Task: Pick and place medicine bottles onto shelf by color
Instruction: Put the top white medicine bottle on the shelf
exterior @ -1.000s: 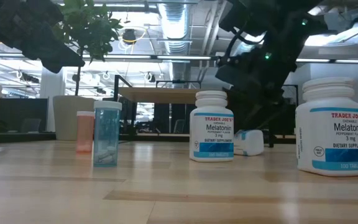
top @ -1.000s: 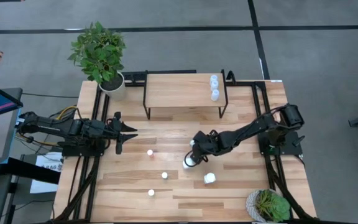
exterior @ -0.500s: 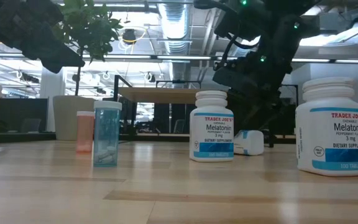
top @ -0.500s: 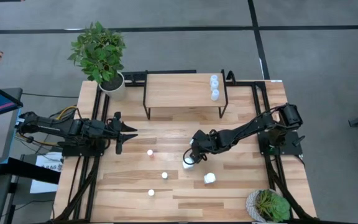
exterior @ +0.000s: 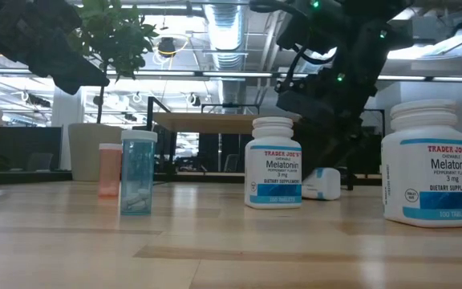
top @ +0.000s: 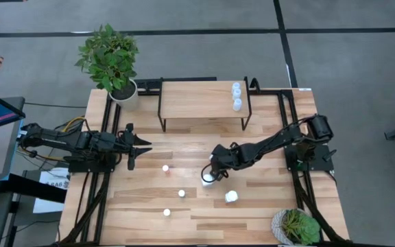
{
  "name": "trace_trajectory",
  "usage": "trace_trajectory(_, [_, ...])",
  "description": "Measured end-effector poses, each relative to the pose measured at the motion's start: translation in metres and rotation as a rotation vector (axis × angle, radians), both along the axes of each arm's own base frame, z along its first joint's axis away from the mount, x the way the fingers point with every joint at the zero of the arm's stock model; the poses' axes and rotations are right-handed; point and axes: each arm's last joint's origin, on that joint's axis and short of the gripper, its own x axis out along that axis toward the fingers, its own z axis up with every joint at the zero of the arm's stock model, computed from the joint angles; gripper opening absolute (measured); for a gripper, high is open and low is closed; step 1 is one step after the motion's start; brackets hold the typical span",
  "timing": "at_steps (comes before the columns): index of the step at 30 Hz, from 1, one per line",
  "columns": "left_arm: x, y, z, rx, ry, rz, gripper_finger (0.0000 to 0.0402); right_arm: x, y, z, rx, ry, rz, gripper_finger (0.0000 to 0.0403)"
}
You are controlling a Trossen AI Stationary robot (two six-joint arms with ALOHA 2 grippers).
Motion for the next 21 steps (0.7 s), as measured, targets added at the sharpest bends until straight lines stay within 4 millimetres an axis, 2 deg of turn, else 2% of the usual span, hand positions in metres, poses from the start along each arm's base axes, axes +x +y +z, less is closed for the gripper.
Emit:
trace_trajectory(4, [0.000,0.000,0.000,0.000,0.000,0.000,0.0089,0.006,0.004,0.009,-0.022,0.000,0.054,0.0195])
trace_trajectory(9, [0.000,0.000,0.000,0.000,0.000,0.000,0.0089,0.015,0.007,0.037,-0.092,-0.054,0.096,0.0202])
trace_trajectory(16, [0.000,0.000,0.000,0.004,0.001,-0.001,0.0089,0.009,0.011,0.093,-0.148,-0.190,0.141,0.0194])
trace_trajectory(21, [0.000,0.000,0.000,0.009,0.001,-0.003,0.0089,-0.007,0.028,0.133,-0.258,-0.369,0.153,0.0197])
